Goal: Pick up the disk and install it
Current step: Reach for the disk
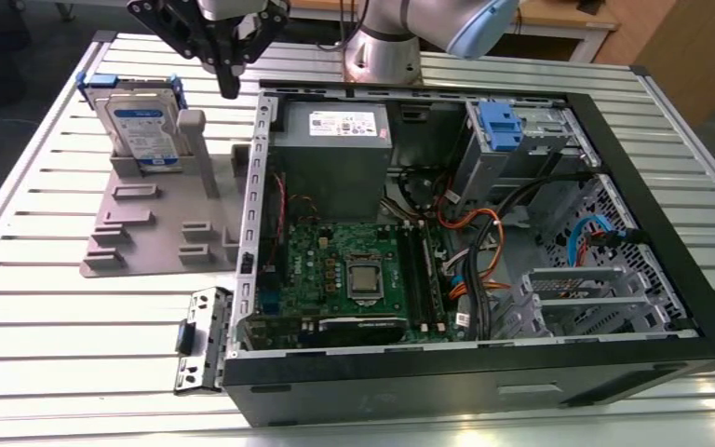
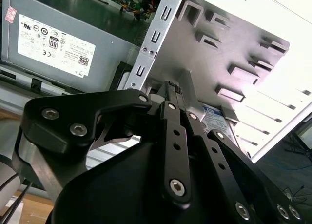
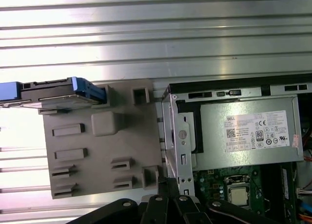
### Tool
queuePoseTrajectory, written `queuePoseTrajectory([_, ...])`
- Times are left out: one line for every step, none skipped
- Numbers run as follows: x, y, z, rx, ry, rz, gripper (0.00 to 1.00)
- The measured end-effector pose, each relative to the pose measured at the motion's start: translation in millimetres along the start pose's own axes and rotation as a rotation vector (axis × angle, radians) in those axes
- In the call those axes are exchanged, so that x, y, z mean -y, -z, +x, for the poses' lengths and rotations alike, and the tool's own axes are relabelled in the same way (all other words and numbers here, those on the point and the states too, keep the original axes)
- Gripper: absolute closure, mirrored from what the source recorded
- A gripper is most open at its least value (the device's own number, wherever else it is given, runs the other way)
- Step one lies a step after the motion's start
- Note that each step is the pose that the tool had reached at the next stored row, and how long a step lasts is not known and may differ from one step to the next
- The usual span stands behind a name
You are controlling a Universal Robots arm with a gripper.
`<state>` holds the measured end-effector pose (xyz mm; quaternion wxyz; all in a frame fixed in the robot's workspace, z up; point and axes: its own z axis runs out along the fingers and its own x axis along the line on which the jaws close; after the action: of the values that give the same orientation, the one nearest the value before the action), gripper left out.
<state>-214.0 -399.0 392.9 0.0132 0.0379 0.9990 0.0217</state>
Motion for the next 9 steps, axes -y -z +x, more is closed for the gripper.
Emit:
queuePoseTrajectory([0.0,0.0,0.4,0.0,0.0,0.0,0.9])
queuePoseTrajectory([0.0,0.0,0.7,0.0,0.0,0.0,0.9])
queuePoseTrajectory([0.1,0.0,0.9,-0.0001,0.0,0.0,0.9])
queuePoseTrajectory([0.1,0.1,1.2,0.0,0.0,0.0,0.9])
queuePoseTrajectory([0.1,0.0,1.5,0.0,0.0,0.0,0.9])
queuePoseTrajectory([0.1,0.0,1.8,0.0,0.0,0.0,0.9])
queuePoseTrajectory([0.2,0.0,2.2,0.0,0.0,0.0,0.9])
queuePoseTrajectory([0.2,0.1,2.5,-0.0001,0.0,0.0,0.9])
queuePoseTrajectory([0.2,0.1,2.9,0.0,0.0,0.0,0.9])
